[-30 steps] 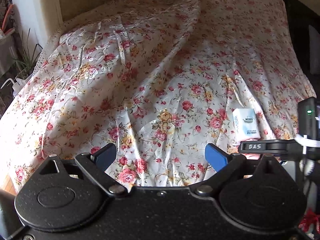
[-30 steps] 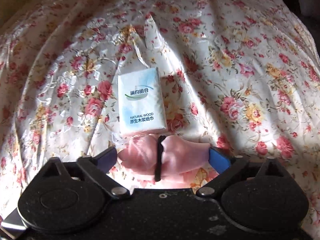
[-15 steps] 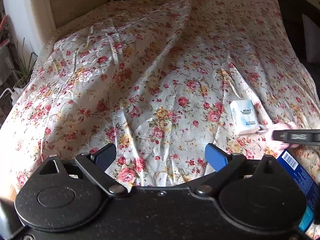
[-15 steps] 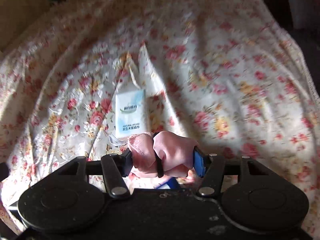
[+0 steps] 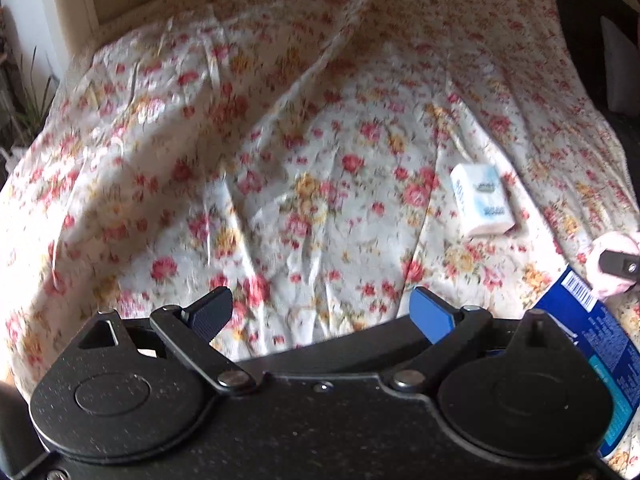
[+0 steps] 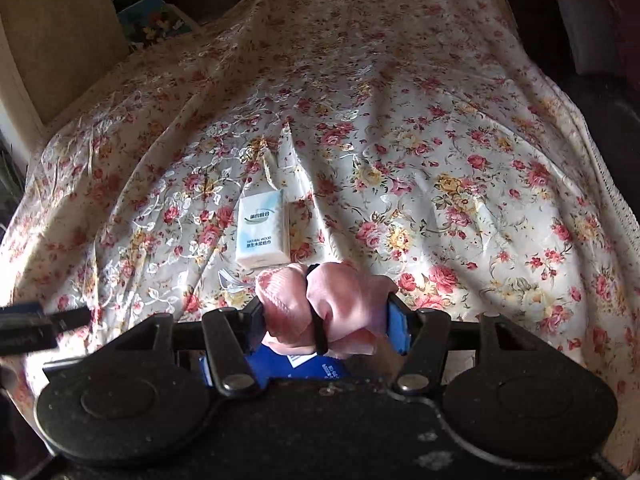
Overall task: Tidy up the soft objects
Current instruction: 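Grasp the small white tissue pack with the left gripper while the right holds the scrunchie, then carry the tissue pack and pink scrunchie in both grippers over the gold tray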
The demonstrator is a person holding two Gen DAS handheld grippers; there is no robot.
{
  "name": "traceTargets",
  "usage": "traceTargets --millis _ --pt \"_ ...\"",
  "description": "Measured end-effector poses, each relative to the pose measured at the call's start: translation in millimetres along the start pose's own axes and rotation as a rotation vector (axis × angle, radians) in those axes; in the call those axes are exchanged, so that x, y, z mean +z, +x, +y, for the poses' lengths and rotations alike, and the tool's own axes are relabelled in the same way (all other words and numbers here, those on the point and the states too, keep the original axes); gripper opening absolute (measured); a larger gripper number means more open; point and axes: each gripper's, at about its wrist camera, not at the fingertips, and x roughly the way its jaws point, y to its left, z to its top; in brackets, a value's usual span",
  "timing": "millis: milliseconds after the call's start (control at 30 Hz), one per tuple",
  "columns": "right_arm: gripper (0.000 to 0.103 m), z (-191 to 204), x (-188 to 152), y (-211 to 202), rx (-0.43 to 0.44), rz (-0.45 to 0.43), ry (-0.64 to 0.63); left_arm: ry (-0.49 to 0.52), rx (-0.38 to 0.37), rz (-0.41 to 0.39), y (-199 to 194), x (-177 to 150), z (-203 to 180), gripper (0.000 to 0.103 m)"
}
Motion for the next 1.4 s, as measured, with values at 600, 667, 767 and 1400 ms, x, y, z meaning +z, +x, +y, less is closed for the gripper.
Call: traceTargets --millis 600,667,767,1400 --pt "0.058 -27.8 10.4 9.8 -0.01 0.075 0.117 0.093 -0.008 0.058 67.1 80.5 -115.6 0.092" --pt "0.058 -28.9 11.0 12.0 -0.017 0.079 0.119 0.105 -0.008 0.078 83.4 83.6 -129.4 0.092" --pt "0.058 -29.5 11.8 15.7 -0.02 0.092 0.128 0.105 0.002 0.12 107.5 86.7 -143.5 0.092" --pt "0.058 -27.7 14.5 21.4 -0.007 0.104 0.113 0.064 -0.047 0.197 131.2 87.9 -163.7 0.05"
